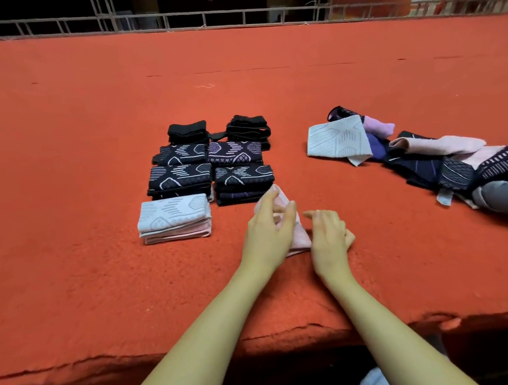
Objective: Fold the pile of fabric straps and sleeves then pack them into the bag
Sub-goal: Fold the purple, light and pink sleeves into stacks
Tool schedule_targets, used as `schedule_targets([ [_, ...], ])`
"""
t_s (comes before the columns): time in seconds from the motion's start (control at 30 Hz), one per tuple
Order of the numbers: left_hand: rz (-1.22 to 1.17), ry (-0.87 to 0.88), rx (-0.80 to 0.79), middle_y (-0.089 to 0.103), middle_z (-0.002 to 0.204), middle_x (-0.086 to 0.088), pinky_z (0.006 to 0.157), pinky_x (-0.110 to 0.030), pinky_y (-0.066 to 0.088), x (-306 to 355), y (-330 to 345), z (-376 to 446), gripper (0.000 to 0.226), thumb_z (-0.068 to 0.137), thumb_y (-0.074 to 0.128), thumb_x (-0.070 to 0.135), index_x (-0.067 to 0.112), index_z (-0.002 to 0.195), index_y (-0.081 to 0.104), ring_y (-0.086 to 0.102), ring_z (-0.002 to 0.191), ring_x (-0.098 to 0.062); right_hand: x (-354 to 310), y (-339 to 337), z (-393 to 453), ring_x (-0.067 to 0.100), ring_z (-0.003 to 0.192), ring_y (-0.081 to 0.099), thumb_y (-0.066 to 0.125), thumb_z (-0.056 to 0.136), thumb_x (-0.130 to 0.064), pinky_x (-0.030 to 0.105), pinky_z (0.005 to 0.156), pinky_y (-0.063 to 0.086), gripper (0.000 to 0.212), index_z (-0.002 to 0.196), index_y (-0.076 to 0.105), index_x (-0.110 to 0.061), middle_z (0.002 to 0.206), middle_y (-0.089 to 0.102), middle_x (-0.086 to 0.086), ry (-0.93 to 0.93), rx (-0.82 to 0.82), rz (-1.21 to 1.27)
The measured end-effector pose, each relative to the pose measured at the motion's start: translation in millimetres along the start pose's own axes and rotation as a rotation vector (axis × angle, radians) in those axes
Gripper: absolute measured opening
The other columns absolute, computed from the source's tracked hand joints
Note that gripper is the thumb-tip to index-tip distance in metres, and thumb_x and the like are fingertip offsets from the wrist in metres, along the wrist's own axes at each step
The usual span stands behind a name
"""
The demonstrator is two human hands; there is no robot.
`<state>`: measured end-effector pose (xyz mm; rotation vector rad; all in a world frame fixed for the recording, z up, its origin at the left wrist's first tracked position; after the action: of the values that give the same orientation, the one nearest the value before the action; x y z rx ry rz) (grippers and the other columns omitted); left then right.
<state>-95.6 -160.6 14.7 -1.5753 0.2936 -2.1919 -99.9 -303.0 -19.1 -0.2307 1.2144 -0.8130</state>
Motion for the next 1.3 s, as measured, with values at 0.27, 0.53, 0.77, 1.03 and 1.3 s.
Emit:
schedule_targets([
  [0.27, 0.521, 0.092, -0.212, 0.034, 0.150, -0.009, 0.106, -0.033, 0.024, -27.1, 19.4, -4.2, 0.045, 0.096, 0.039, 0.018, 0.010, 0.140, 0.043, 0.031, 0.136, -0.027, 8.1, 2.0, -0.5, 0.021, 0.112, 0.040, 0.064, 0.086, -0.042, 0.031, 0.093, 0.017, 0.026, 0.086, 0.066, -0.016, 0.111, 0.051, -0.002, 0.051, 0.004, -0.155],
  [0.53, 0.887, 0.059, -0.578, -0.005, 0.161, 0.006, 0.115, -0.045, -0.005, -55.9, 33.7, -0.3, 0.054, 0.102, 0.024, 0.040, 0.035, 0.152, 0.006, -0.007, 0.147, -0.022, 6.4, 3.1, -3.9, 0.027, 0.109, 0.041, 0.063, 0.082, -0.025, 0.034, 0.091, 0.020, 0.012, 0.085, 0.059, -0.015, 0.113, 0.052, 0.003, 0.006, 0.032, -0.234],
  [0.77, 0.993, 0.106, -0.660, 0.000, 0.161, 0.006, 0.113, -0.050, -0.006, -51.3, 31.5, 10.6, 0.053, 0.101, 0.023, 0.042, 0.035, 0.152, 0.007, -0.002, 0.147, -0.024, 10.4, 20.6, -1.9, 0.027, 0.128, 0.033, 0.050, 0.093, -0.038, 0.038, 0.099, 0.016, 0.035, 0.111, 0.059, -0.009, 0.139, 0.042, 0.008, -0.011, -0.090, -0.436],
  [1.03, 0.808, 0.216, -0.325, 0.000, 0.161, -0.002, 0.110, -0.041, 0.014, -25.9, 3.9, 23.9, 0.056, 0.100, 0.024, 0.046, 0.040, 0.150, -0.001, 0.014, 0.143, -0.027, -13.2, 17.0, 6.4, 0.015, 0.126, 0.041, 0.052, 0.089, -0.023, 0.024, 0.087, 0.014, 0.017, 0.096, 0.058, -0.009, 0.136, 0.048, 0.008, -0.208, -0.053, -0.133],
  [1.3, 0.796, 0.517, -0.123, 0.059, 0.130, -0.004, 0.091, -0.042, 0.032, -13.9, -29.7, 31.7, 0.044, 0.094, 0.031, 0.042, 0.021, 0.109, 0.066, 0.055, 0.117, -0.034, -67.0, 11.8, 20.2, 0.017, 0.109, 0.042, 0.053, 0.082, -0.030, 0.024, 0.083, 0.017, 0.019, 0.090, 0.063, -0.016, 0.121, 0.058, 0.006, -0.575, -0.006, -0.142],
])
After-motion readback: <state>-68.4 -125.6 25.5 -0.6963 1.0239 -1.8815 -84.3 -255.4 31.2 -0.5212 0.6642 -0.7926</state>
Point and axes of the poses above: each hand's wrist, its own z-axis towards the middle knuckle, its own y-axis out of the palm, x = y × z, the point moved 9 cm from there along z, towards the middle knuckle
